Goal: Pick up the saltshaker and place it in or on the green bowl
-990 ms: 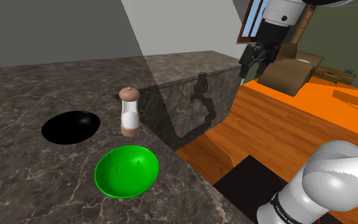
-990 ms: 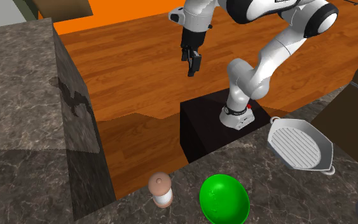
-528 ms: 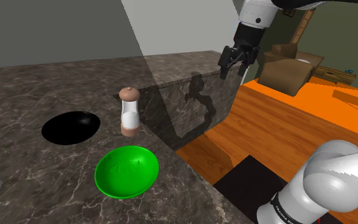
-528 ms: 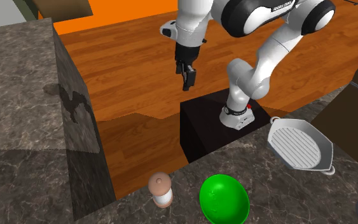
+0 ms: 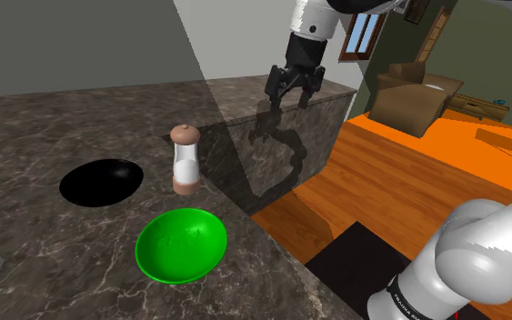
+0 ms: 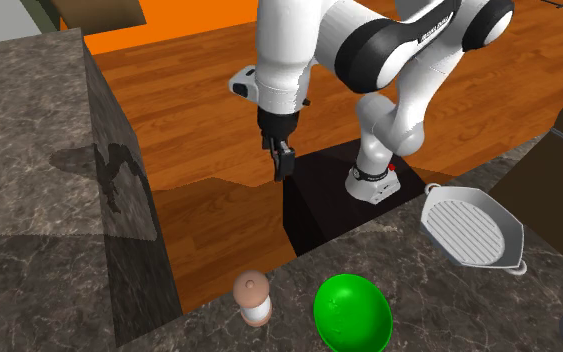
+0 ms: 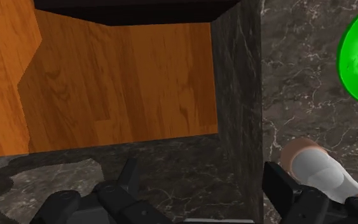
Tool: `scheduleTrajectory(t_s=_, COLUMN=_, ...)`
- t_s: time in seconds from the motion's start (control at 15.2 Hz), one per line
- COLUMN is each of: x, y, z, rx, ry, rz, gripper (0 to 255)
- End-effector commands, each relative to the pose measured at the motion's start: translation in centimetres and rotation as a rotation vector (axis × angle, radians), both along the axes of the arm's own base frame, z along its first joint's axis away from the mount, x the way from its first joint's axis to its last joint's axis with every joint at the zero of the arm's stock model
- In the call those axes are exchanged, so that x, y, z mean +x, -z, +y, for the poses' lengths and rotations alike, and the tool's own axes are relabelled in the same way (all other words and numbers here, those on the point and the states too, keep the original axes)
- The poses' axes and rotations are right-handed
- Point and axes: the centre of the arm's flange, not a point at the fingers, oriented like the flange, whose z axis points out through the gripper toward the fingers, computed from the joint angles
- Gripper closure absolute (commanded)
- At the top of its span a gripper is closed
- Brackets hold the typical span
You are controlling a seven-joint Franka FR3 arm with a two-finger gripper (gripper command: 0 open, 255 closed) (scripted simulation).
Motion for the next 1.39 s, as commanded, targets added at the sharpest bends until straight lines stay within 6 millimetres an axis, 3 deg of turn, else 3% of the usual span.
scheduleTrajectory(t_s=0.0, x=1.7, y=0.7, z=2.1, rx=0.005, ry=-0.010, rz=0.002, gripper=0)
scheduleTrajectory(t_s=1.12, x=14.3, y=4.6, z=19.7, rx=0.043, ry=-0.100, rz=0.022, gripper=0)
scheduleTrajectory(t_s=1.32, x=14.5, y=5.7, z=19.9, rx=0.043, ry=-0.101, rz=0.022, gripper=0)
